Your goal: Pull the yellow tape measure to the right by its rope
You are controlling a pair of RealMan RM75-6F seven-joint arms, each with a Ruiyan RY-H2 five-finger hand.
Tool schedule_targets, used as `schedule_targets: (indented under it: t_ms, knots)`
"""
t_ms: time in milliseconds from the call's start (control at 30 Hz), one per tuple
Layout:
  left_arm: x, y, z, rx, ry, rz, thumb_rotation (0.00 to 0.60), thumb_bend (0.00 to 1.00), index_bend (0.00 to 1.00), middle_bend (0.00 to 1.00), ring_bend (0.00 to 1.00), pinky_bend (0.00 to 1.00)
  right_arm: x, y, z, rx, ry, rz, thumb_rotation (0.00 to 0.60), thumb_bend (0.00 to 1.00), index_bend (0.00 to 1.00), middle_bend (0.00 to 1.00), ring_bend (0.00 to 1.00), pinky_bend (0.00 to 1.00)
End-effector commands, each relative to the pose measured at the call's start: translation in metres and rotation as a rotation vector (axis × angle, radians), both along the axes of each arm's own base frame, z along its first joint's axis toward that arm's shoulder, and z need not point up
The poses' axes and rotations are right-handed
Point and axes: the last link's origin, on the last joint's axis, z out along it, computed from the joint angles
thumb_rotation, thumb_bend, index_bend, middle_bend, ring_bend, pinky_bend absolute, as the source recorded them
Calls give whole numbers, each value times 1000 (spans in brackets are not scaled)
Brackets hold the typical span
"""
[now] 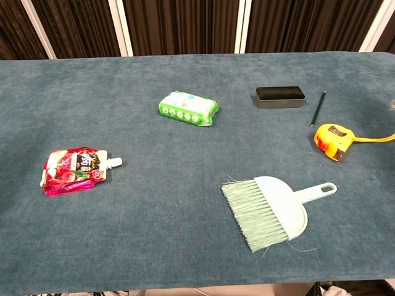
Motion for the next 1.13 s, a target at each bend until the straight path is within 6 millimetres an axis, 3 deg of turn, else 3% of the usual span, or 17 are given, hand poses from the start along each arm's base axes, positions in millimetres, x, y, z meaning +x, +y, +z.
schedule_targets:
  t_ms: [33, 100, 167, 367, 567, 900, 1000, 1133]
  knots:
    - [0, 0, 1, 2, -1, 0, 600, 244, 40, 0, 0, 0, 23, 9, -9, 102, 35, 68, 600, 275, 322, 0, 0, 143]
    - [0, 0, 1, 5, -2, 0, 600, 244, 40, 0, 0, 0, 28, 15, -13, 143, 52, 79, 600, 173, 75, 0, 0, 143]
    - [0, 0, 1, 6, -2, 0, 600, 245, 41, 0, 0, 0, 32, 20, -17, 167, 61, 88, 600, 126, 0, 0, 0, 143]
    - [0, 0, 1, 4, -1, 1, 600, 245, 41, 0, 0, 0, 33, 40, -20, 154, 138, 134, 600, 80, 0, 0, 0, 143]
    - [0, 0, 0, 3, 3, 0, 600, 244, 41, 0, 0, 0, 30, 72, -23, 66, 105, 189, 600, 82, 0, 0, 0, 143]
    - [0, -2, 0, 1, 8, 5, 600, 244, 41, 0, 0, 0, -21, 156, -40, -109, 218, 258, 600, 98, 0, 0, 0, 142]
    - [0, -2, 0, -2, 13, 4, 600, 244, 41, 0, 0, 0, -31, 167, -45, -130, 255, 276, 600, 100, 0, 0, 0, 143]
    - [0, -3, -1, -9, 23, 3, 600, 244, 41, 0, 0, 0, -31, 165, -42, -159, 299, 323, 600, 104, 0, 0, 0, 143]
